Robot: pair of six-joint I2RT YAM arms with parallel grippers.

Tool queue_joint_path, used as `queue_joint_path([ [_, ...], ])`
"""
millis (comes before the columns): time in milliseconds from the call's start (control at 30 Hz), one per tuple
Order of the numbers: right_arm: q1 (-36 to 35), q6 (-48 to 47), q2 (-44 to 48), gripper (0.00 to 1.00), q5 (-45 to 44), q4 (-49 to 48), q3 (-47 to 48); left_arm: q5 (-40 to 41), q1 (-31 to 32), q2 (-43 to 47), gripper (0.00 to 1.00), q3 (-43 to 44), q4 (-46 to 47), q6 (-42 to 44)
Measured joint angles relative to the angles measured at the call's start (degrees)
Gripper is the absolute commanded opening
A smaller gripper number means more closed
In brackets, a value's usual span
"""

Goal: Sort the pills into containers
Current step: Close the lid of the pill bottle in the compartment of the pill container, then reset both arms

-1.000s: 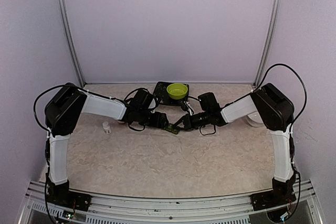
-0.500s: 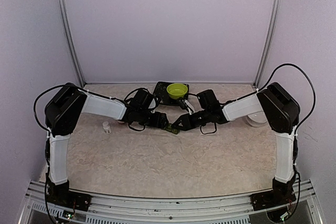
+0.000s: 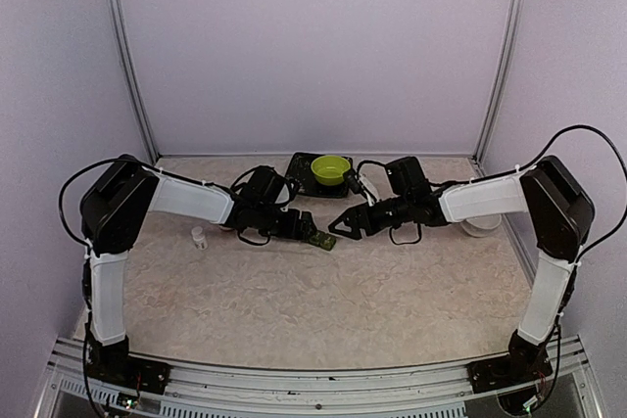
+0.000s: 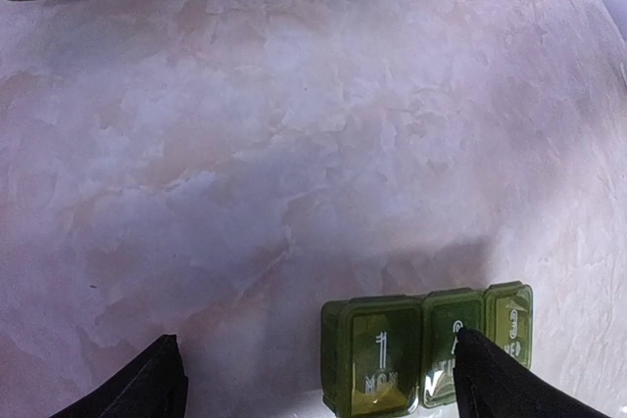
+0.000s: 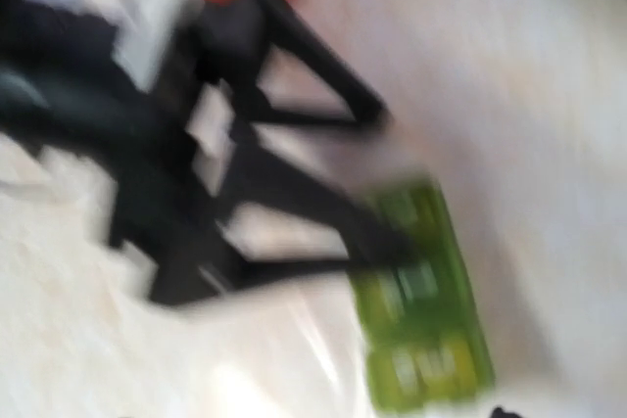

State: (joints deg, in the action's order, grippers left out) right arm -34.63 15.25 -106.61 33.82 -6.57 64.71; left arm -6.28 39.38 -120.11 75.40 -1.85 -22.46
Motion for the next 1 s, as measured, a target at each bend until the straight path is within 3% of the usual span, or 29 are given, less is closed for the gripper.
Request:
queue_joint_path([
  [233,0.0,-0.61,1.2,0.81,-2.25,1.33,-8.41,-2.71,0.48,1.46,0.93,-2.14,0.83,-0.92],
  [567,0.22,0.09,10.45,0.87,-4.81,1.53,-13.53,-9.84,1.73,1.73,0.91,-4.24,4.94,-1.27],
  [933,3.78,0.63,18.78,0.9,-6.95,2.47,-18.75,-11.58,4.96,2.05,0.91,-5.44,6.38,-1.33],
  [1000,4.44,0.63,19.63,0.94,-6.95,2.49,-19.37,-11.56,5.7,2.1,0.92,-5.68,6.78,-1.36],
])
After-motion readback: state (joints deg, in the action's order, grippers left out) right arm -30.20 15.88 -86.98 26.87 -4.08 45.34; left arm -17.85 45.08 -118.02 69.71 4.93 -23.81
